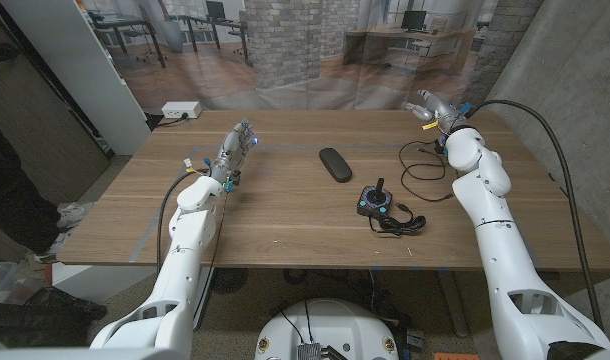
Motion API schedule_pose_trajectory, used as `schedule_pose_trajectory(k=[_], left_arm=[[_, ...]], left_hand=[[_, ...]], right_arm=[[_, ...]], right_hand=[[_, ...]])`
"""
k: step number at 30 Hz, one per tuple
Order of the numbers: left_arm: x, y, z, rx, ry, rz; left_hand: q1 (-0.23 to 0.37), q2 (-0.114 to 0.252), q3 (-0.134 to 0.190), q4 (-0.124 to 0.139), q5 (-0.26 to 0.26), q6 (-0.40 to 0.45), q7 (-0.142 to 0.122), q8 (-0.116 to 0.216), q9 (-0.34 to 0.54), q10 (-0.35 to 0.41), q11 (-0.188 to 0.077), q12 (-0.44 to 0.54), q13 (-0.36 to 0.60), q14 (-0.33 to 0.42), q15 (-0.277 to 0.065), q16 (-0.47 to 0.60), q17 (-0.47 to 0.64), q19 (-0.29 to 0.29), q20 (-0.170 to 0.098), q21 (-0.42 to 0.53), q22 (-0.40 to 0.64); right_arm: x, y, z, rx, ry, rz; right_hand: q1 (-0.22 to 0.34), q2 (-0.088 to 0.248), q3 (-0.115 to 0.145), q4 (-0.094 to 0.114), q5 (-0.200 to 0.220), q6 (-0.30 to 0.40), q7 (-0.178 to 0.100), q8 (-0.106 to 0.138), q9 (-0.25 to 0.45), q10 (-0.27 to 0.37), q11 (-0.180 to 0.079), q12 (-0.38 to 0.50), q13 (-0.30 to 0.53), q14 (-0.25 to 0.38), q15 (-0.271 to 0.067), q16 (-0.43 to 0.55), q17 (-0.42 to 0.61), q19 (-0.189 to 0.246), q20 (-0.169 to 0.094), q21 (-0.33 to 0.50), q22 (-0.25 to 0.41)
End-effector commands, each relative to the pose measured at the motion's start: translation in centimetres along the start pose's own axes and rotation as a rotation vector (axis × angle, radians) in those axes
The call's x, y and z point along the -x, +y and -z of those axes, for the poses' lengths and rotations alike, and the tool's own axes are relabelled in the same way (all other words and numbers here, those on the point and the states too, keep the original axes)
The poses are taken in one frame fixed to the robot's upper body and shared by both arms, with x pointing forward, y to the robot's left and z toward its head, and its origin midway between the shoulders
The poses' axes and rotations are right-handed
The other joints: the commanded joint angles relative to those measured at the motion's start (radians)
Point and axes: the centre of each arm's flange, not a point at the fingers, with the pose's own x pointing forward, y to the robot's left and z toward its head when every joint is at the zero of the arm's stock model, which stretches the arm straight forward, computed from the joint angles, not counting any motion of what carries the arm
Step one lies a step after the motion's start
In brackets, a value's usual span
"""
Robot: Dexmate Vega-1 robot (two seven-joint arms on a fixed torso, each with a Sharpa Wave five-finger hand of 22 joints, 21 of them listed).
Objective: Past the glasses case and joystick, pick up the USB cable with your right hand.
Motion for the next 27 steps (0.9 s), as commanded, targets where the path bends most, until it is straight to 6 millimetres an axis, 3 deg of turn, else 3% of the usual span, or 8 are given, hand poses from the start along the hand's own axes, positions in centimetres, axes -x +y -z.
schedule_pose_trajectory(k=[1,17,27], left_arm=[[-0.3,0.2,0.2,0.002,0.007,0.003],[-0.3,0.2,0.3,0.003,0.009,-0.001],[-0.2,0.2,0.3,0.000,0.014,-0.002]], left_hand=[[-0.002,0.032,0.007,-0.003,0.001,0.002,-0.004,0.004,0.003,-0.002,0.003,0.005,0.005,-0.003,0.004,0.006,0.004,0.000,0.003,-0.004,0.002],[-0.003,0.031,0.008,-0.003,0.001,0.001,-0.003,0.003,0.003,-0.003,0.004,0.004,0.005,-0.003,0.005,0.005,0.004,0.000,0.005,-0.006,0.002],[-0.004,0.031,0.008,-0.003,0.001,0.001,-0.002,0.003,0.003,-0.004,0.005,0.004,0.005,-0.003,0.007,0.005,0.004,0.000,0.006,-0.007,0.002]], right_arm=[[-0.4,0.1,-0.2,0.059,0.057,0.009],[-0.6,0.7,-0.3,0.131,0.159,0.010],[-0.6,1.2,-0.1,0.161,0.224,0.008]], right_hand=[[0.010,0.007,0.002,-0.005,0.006,-0.004,-0.007,0.003,0.005,-0.001,-0.012,0.001,0.004,0.000,-0.008,0.001,0.003,-0.004,-0.006,0.002,0.005],[0.027,0.022,0.007,-0.013,0.007,-0.004,-0.009,0.005,0.005,-0.004,-0.016,0.001,0.004,-0.001,-0.010,0.001,0.003,0.000,-0.007,0.004,0.005],[0.033,0.003,-0.003,-0.024,0.005,-0.009,0.002,0.003,0.005,-0.005,-0.007,0.001,0.004,0.004,0.000,0.002,0.002,0.004,0.003,0.005,0.005]])
